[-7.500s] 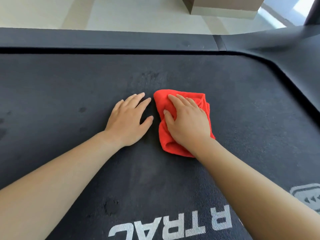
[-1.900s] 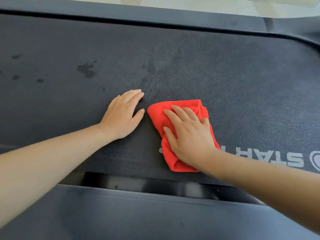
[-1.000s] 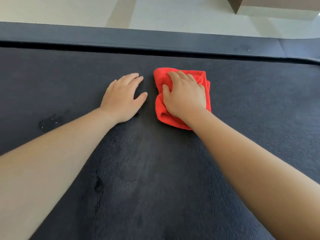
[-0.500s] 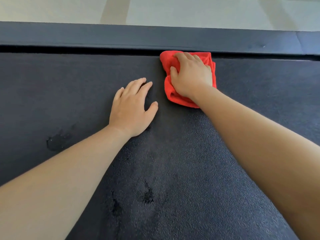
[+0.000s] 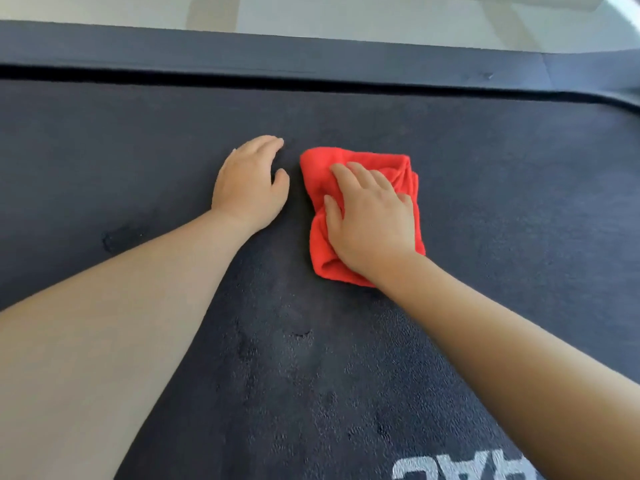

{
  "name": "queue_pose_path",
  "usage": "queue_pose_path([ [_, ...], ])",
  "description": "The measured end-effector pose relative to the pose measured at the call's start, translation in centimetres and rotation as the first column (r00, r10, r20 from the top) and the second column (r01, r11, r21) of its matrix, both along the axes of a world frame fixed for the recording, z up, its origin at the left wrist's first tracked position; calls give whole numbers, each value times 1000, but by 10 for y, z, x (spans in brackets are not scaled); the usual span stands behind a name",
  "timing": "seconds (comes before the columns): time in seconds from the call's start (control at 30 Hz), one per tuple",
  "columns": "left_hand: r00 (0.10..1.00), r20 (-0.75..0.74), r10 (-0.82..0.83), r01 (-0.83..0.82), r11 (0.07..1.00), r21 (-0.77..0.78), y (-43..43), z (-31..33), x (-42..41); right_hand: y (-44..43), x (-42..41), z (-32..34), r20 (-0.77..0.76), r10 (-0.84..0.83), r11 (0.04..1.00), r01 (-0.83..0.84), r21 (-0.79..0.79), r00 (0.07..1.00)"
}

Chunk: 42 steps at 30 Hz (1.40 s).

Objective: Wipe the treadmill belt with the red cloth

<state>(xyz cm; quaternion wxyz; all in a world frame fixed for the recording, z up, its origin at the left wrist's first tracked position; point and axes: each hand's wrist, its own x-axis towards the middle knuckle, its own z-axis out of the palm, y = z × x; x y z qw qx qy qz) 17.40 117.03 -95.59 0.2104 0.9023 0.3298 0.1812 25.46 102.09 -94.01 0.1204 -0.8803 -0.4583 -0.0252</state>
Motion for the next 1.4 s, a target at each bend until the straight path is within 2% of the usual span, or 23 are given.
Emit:
queue_pose_path([
  [0.2,978,-204,34,-12,994,108,-22,-6,-29,50,25,5,-57,48,999,-48,4,997],
  [0.33,973,-180,144,-118,982,145,-25,-8,-29,60,28,4,-48,74,997,-74,11,996],
  [0.47,966,-178,187,-161,975,154,-20,-9,-29,38,23,-4,55,127,990,-130,56,990],
  [0.67,969,-183,167,-140,979,150,-19,-3,-25,72,50,3,-45,126,992,-126,2,991],
  [0.9,977,-157,145,-123,982,142,-14,-7,-25,127,72,10,-117,47,998,-51,-32,992],
  [1.03,980,-139,143,-124,982,140,-12,-9,-25,94,51,9,-93,62,997,-66,-40,994],
  [1.13,986,-119,116,-107,991,78,-14,-4,-27,49,21,11,-82,83,995,-88,-56,993],
  [1.23,985,-170,-12,14,1000,15,-23,0,-46,-2,-18,6,-50,118,992,-119,-27,992],
  [1.4,943,-264,-200,224,972,66,-60,1,-136,-75,-81,10,-21,190,979,-191,-68,982],
])
